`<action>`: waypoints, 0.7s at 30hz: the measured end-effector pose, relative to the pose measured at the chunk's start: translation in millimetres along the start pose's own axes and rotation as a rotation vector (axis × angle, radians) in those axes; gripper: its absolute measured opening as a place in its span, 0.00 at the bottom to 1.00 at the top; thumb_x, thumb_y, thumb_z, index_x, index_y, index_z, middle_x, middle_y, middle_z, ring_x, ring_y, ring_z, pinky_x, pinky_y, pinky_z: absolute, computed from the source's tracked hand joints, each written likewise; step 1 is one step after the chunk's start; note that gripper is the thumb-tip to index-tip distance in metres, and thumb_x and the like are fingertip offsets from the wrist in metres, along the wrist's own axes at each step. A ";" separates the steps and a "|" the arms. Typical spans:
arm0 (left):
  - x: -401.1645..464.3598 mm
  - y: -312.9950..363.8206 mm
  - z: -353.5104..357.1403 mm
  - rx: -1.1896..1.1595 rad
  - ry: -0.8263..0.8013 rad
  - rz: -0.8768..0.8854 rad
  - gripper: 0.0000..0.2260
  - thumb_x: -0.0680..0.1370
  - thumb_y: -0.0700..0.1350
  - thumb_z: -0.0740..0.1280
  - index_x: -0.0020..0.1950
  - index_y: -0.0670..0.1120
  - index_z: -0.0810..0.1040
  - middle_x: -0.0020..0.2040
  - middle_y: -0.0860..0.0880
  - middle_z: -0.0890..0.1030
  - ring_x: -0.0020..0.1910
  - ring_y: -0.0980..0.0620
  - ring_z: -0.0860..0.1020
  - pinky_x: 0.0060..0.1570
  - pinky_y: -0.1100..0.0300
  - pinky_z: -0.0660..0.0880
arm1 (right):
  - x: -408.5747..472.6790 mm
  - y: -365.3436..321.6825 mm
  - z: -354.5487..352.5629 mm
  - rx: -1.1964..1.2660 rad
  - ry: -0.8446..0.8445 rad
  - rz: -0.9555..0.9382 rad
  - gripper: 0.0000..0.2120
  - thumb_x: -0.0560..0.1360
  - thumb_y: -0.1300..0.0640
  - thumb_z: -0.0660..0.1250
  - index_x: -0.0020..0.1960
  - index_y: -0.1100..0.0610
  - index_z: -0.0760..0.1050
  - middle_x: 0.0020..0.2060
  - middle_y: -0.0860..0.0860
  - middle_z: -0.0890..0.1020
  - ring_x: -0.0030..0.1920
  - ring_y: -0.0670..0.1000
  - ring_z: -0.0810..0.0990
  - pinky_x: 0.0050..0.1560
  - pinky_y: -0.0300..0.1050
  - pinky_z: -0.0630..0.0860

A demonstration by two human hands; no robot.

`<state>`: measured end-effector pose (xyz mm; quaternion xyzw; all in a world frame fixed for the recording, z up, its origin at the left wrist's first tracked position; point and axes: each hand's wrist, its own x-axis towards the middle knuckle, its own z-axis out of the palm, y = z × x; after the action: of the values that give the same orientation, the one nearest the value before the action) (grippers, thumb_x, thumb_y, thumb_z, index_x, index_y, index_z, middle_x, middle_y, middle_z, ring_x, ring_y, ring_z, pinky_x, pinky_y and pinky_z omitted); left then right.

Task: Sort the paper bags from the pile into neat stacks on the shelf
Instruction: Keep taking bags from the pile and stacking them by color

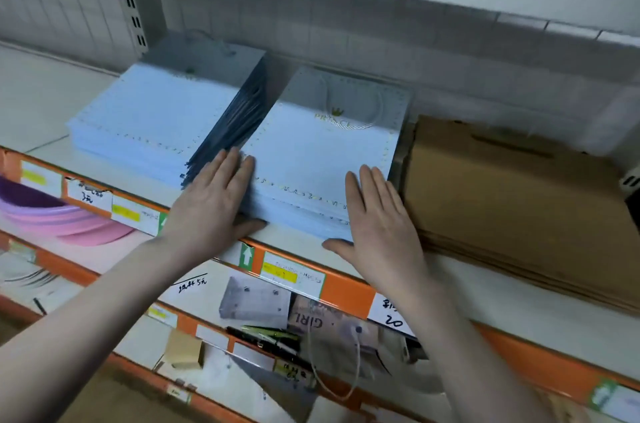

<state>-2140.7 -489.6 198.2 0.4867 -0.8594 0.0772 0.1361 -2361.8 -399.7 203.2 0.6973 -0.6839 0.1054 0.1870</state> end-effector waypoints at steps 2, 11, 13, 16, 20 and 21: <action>8.3 -5.4 -2.5 -0.030 -0.014 0.018 0.45 0.67 0.56 0.74 0.75 0.38 0.58 0.73 0.34 0.60 0.71 0.34 0.63 0.66 0.43 0.65 | 2.6 -3.3 0.1 -0.040 -0.017 0.020 0.48 0.58 0.40 0.78 0.67 0.68 0.69 0.66 0.67 0.70 0.67 0.65 0.69 0.67 0.59 0.62; 28.7 -17.8 -2.0 -0.161 -0.089 0.051 0.45 0.72 0.60 0.68 0.78 0.46 0.46 0.77 0.41 0.54 0.62 0.38 0.73 0.51 0.48 0.74 | 15.1 -12.2 -17.7 -0.132 -0.179 0.075 0.43 0.76 0.43 0.62 0.77 0.60 0.41 0.76 0.57 0.41 0.76 0.56 0.37 0.70 0.48 0.30; 31.9 -13.8 -0.4 -0.187 -0.086 0.048 0.44 0.72 0.60 0.69 0.78 0.46 0.47 0.76 0.41 0.55 0.61 0.37 0.73 0.52 0.48 0.74 | 16.6 -12.5 -18.6 -0.134 -0.201 0.115 0.42 0.76 0.44 0.63 0.77 0.60 0.43 0.76 0.58 0.42 0.76 0.56 0.39 0.70 0.47 0.31; 34.7 -6.3 -1.0 -0.215 -0.078 0.042 0.44 0.71 0.59 0.70 0.77 0.46 0.48 0.74 0.41 0.59 0.61 0.37 0.72 0.52 0.49 0.72 | 15.8 -12.4 -17.2 -0.144 -0.150 0.177 0.42 0.72 0.47 0.70 0.76 0.62 0.52 0.75 0.61 0.51 0.76 0.59 0.48 0.71 0.48 0.37; 34.9 -5.8 -0.3 -0.237 -0.071 0.045 0.44 0.71 0.59 0.70 0.77 0.47 0.49 0.75 0.42 0.59 0.62 0.37 0.72 0.53 0.49 0.72 | 8.5 -12.4 -14.2 -0.039 -0.148 0.284 0.44 0.74 0.44 0.66 0.77 0.60 0.44 0.76 0.59 0.45 0.76 0.56 0.42 0.71 0.44 0.35; 33.6 -8.1 0.5 -0.251 -0.071 0.043 0.44 0.71 0.59 0.70 0.77 0.47 0.49 0.75 0.42 0.58 0.63 0.37 0.71 0.53 0.49 0.73 | 6.8 -13.6 -13.6 0.008 -0.146 0.325 0.45 0.74 0.44 0.66 0.77 0.59 0.41 0.76 0.58 0.43 0.76 0.55 0.41 0.72 0.44 0.36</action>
<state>-2150.2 -521.3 208.1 0.4496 -0.8769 -0.0454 0.1639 -2346.6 -400.5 216.6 0.5842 -0.7989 0.0859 0.1146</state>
